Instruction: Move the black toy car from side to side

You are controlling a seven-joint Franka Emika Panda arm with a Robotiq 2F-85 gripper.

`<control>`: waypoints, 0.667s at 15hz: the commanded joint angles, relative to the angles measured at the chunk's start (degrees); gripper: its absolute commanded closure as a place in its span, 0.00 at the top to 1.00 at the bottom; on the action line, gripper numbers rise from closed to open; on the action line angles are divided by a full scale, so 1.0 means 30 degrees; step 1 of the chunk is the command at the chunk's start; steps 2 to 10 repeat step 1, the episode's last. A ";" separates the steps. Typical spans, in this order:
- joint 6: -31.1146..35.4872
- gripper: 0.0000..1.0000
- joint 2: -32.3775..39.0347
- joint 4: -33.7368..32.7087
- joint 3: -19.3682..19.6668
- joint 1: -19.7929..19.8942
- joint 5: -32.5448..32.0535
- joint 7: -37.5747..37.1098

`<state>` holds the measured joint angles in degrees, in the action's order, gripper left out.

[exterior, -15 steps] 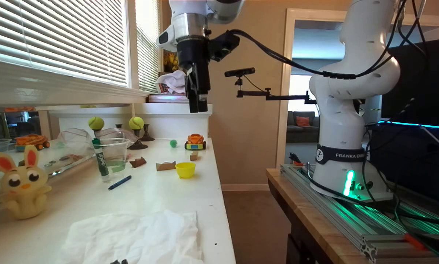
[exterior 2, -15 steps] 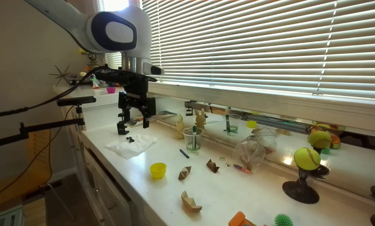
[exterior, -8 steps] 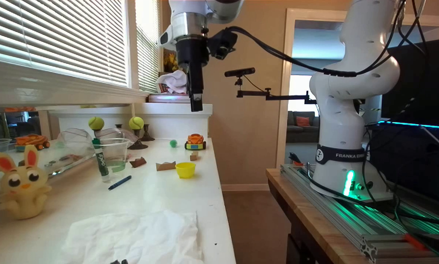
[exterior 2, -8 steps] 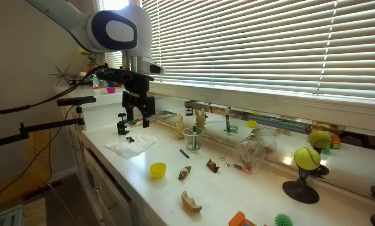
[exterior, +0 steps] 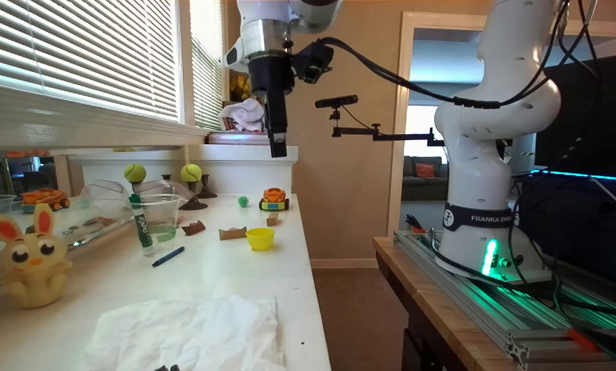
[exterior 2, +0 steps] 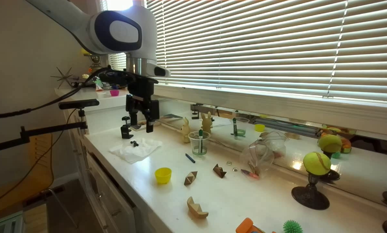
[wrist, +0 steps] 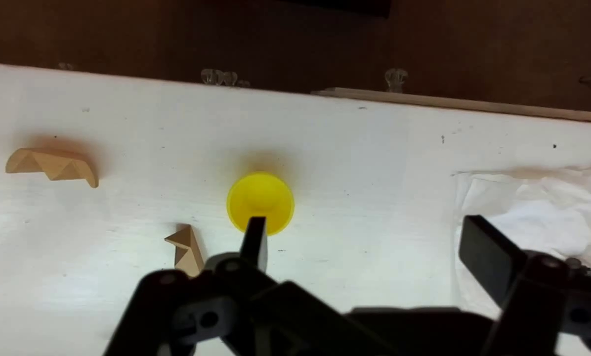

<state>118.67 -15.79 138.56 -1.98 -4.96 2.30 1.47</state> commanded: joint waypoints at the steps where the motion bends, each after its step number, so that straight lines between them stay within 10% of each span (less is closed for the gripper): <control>1: -0.0033 1.00 0.0002 -0.0024 -0.0136 0.0138 0.0039 0.0029; 10: -0.0033 1.00 0.0002 -0.0024 -0.0136 0.0138 0.0039 0.0029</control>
